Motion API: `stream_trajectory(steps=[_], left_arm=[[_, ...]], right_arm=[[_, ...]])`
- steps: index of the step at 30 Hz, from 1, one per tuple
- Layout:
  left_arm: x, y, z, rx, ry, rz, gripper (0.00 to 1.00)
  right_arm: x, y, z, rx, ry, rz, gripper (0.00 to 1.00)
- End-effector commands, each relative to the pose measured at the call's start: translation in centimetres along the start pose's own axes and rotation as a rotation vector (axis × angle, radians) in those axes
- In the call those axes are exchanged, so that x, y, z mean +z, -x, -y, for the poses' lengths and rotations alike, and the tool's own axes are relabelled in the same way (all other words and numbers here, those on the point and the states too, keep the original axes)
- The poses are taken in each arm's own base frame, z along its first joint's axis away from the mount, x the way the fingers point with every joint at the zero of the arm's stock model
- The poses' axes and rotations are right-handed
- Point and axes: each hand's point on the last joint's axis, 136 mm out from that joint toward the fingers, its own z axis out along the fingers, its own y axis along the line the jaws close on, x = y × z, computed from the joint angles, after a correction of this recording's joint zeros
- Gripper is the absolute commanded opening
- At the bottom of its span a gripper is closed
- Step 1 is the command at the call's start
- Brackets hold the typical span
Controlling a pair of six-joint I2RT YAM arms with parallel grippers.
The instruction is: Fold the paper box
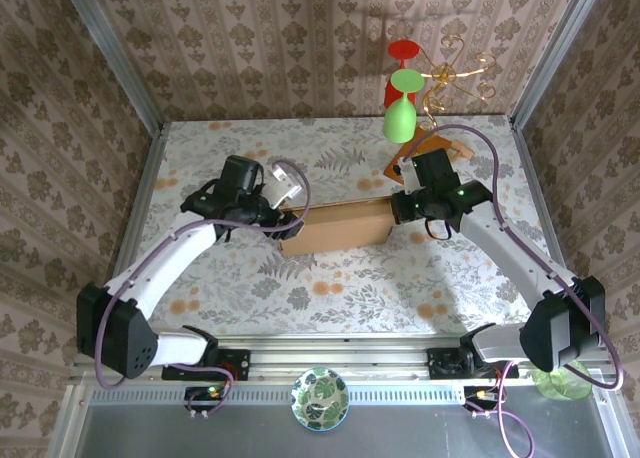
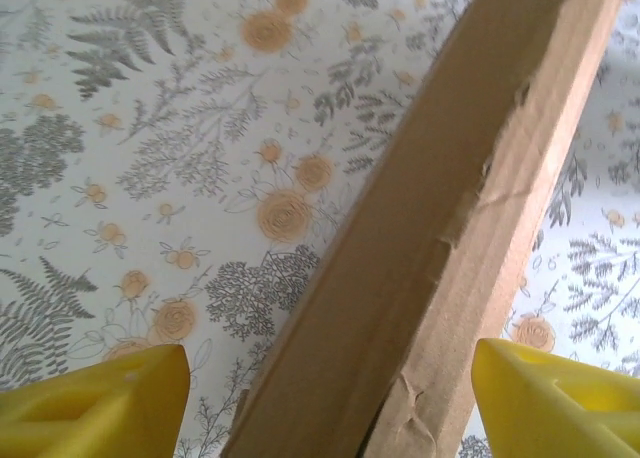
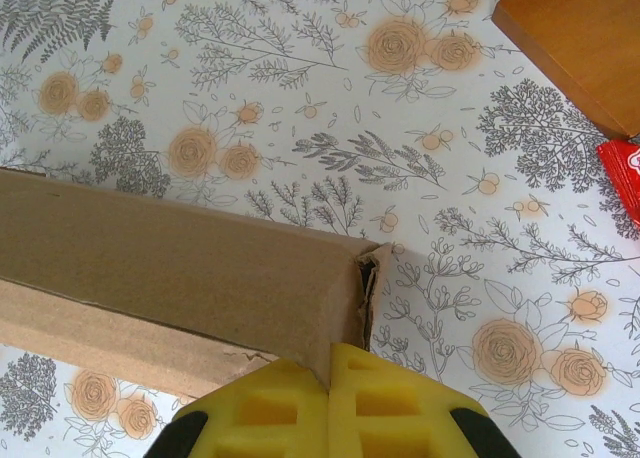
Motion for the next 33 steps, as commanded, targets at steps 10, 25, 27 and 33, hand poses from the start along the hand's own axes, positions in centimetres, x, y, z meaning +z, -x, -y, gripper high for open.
stream_trajectory(steps=[10,25,27,33], left_arm=[[-2.3,0.9,-1.8,-0.123,0.071,0.076,0.76],[-4.8,-1.8,-2.0,-0.292,0.017,-0.032,0.55],[-4.7,-1.7,-2.1,-0.296,0.022,-0.031,0.55],[-4.0,-1.9,-2.6,-0.313,0.023,-0.061,0.55]], right_arm=[[0.5,-4.4,0.7,0.024,-0.074,-0.181,0.0],[0.1,-3.6,0.5,0.031,-0.068,-0.176,0.0],[0.8,-3.9,0.6,0.033,-0.072,-0.202,0.0],[0.8,-3.9,0.5,0.032,-0.071,-0.205,0.0]])
